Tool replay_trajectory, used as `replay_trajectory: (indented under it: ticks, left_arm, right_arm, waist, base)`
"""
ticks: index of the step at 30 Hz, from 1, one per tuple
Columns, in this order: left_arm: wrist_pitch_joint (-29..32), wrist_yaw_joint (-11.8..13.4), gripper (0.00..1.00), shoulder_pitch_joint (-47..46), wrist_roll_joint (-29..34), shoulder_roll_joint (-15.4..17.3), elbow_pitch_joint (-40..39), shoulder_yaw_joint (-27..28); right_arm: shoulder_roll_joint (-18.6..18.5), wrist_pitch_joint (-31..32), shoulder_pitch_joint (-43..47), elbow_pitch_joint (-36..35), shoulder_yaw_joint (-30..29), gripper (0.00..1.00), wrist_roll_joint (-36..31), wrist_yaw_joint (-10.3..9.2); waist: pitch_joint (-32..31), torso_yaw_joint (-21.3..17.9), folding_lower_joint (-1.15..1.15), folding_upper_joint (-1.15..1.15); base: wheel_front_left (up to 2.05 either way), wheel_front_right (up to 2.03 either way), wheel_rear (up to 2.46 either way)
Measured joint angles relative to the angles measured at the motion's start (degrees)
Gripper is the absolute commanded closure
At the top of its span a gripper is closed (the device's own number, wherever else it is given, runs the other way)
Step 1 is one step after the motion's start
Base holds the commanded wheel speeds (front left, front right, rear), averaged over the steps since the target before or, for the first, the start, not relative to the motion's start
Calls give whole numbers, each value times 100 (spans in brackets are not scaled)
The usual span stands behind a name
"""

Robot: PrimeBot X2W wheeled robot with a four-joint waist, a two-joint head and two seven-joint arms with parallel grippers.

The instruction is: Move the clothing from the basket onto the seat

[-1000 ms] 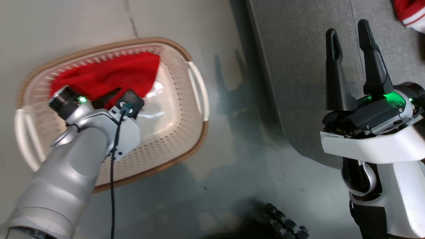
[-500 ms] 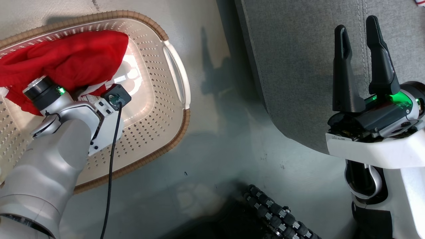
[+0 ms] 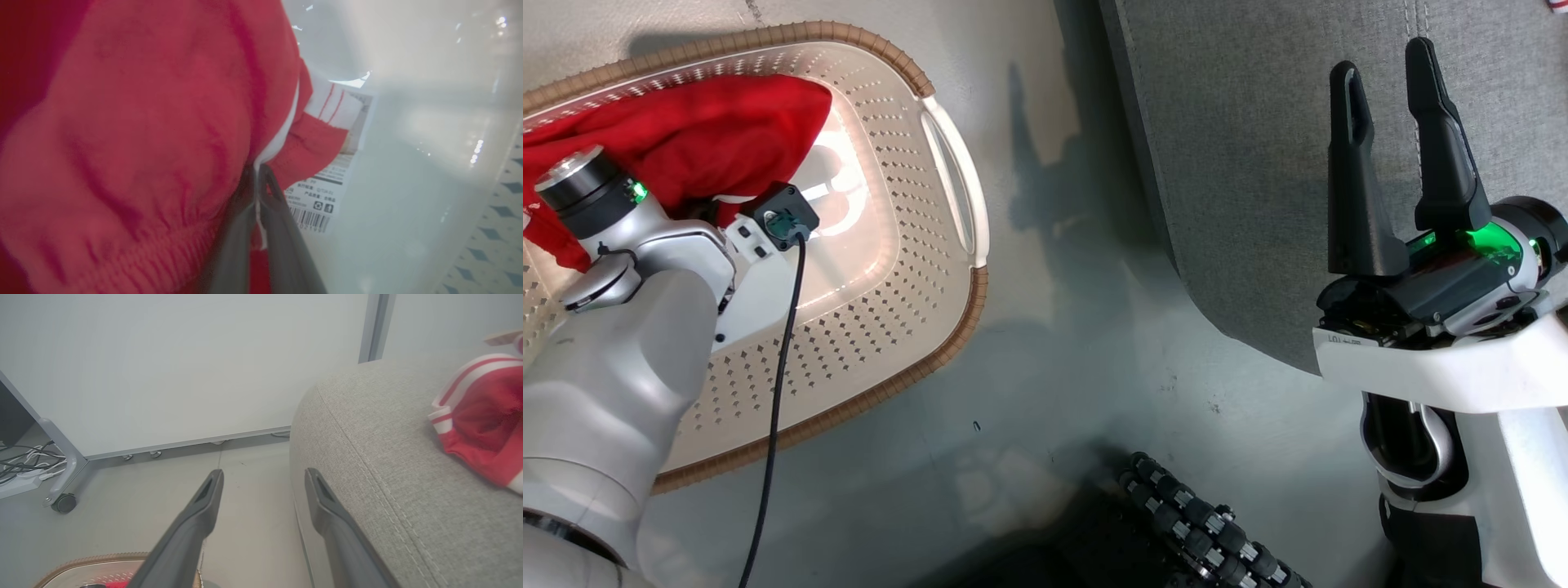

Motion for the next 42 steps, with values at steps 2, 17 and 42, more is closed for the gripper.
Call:
replay_trajectory:
  ticks: [2, 17, 42]
  left_arm:
    - [-1, -1, 100, -11, 10, 41, 7, -44]
    - [-1513, -183, 100, 455, -1089, -632, -154, 569]
    - [-1890, 100, 100, 2949, -2916, -892, -4450, 2006]
  right_arm:
    - [1, 0, -38, 20, 20, 0, 30, 0]
    - [7, 0, -27, 303, 43, 0, -550, 0]
    - [10, 350, 958, 701, -428, 0, -1382, 0]
  waist:
    - [-14, -6, 0, 0]
    - [-749, 399, 0, 0]
    - [-3149, 1913, 0, 0]
  base:
    - [0, 0, 0]
    - [0, 0, 0]
    - [0, 0, 0]
